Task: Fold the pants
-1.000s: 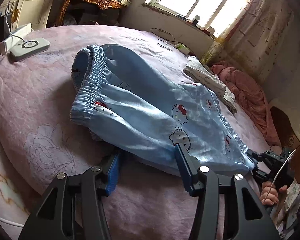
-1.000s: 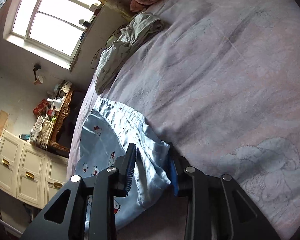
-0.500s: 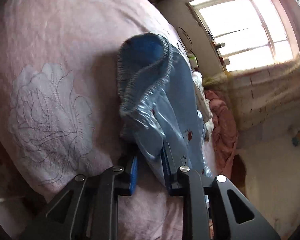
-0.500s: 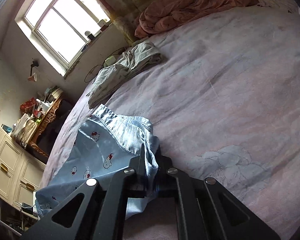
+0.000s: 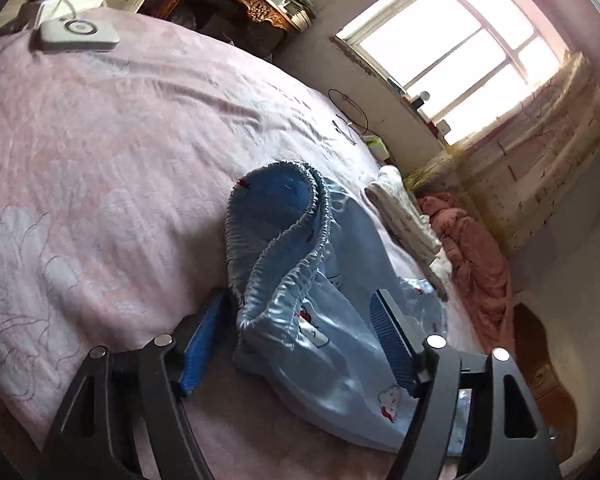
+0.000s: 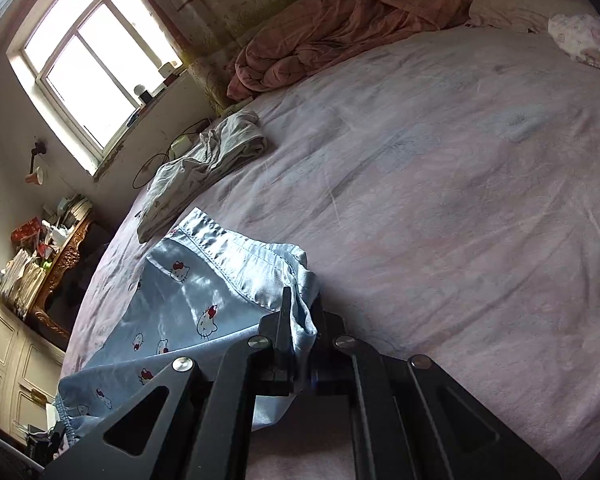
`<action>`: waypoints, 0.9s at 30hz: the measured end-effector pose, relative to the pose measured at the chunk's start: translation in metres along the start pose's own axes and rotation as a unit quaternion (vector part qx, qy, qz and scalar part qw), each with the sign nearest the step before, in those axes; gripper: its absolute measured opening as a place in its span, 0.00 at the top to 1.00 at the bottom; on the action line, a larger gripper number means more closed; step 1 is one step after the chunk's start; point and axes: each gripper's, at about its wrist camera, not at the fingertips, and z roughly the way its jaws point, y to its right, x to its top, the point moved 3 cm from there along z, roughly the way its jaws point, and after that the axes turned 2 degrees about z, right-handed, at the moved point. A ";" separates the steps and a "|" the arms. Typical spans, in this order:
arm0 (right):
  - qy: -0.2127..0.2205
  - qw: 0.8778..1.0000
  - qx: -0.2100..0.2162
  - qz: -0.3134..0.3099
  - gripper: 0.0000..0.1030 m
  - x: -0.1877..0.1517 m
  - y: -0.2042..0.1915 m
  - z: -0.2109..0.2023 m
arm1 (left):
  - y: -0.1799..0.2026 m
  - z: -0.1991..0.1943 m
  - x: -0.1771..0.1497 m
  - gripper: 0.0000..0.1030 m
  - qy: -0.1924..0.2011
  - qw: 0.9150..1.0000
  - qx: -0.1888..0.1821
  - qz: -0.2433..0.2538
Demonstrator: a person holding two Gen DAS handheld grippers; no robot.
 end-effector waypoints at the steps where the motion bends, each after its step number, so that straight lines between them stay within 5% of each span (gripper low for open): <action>1: -0.002 1.000 -0.003 0.002 0.96 0.000 0.003 0.001 | 0.001 0.006 0.000 0.61 -0.002 1.000 0.009 0.015; 2: -0.003 1.000 -0.004 0.002 0.96 -0.001 0.005 0.002 | 0.001 0.015 0.000 0.86 -0.015 1.000 0.009 0.020; 4: -0.008 1.000 0.003 0.006 0.96 -0.002 0.007 0.004 | -0.008 0.022 0.001 0.90 -0.035 0.999 -0.002 -0.001; 6: -0.012 1.000 0.018 0.012 0.96 -0.001 0.009 0.004 | -0.010 0.015 0.003 0.92 -0.029 0.999 -0.024 -0.010; 11: 0.007 0.999 0.038 -0.012 0.96 0.006 -0.009 -0.009 | 0.026 -0.002 0.015 0.93 -0.001 0.995 0.023 0.093; 17: 0.068 0.992 0.011 -0.109 0.96 0.026 -0.065 -0.035 | 0.081 0.000 0.041 0.93 0.043 0.972 0.105 0.207; 23: 0.132 0.967 -0.003 -0.218 0.96 0.040 -0.112 -0.059 | 0.124 0.003 0.060 0.93 0.067 0.953 0.067 0.286; 27: 0.161 0.958 0.007 -0.237 0.96 0.062 -0.134 -0.085 | 0.172 -0.010 0.079 0.93 0.082 0.937 0.040 0.337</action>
